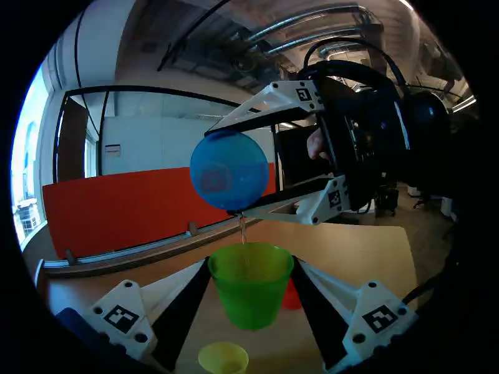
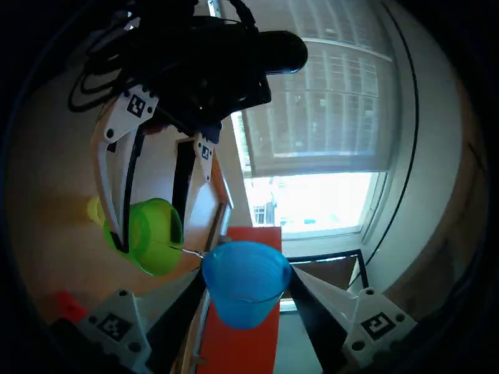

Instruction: Pour water

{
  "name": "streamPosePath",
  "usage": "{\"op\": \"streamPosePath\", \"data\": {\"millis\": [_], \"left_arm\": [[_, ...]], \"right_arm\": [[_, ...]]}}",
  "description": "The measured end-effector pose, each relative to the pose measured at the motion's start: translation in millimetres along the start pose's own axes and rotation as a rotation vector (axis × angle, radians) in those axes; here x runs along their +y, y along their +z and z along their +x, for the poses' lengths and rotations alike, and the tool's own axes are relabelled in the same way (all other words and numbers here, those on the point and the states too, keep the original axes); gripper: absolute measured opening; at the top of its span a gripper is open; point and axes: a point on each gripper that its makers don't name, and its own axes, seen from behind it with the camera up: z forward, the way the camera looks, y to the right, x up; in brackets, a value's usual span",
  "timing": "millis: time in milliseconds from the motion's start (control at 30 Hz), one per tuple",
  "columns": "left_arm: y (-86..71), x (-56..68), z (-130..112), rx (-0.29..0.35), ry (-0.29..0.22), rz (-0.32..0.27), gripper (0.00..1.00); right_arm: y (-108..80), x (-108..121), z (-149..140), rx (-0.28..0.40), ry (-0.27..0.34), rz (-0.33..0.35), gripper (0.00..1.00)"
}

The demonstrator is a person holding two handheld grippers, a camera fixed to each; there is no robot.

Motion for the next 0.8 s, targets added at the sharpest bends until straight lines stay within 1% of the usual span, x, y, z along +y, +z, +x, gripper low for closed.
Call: {"op": "streamPosePath", "data": {"millis": [467, 800], "left_arm": [[-1.2, -2.2, 0.5, 0.004, -0.007, 0.004, 0.89], [-1.0, -1.2, 0.6, 0.005, -0.007, 0.002, 0.89]], "right_arm": [[-4.1, 0.0, 8.8, 0.003, -0.029, -0.007, 0.92], [-6.0, -2.6, 13.8, 0.003, -0.055, -0.006, 0.92]]}}
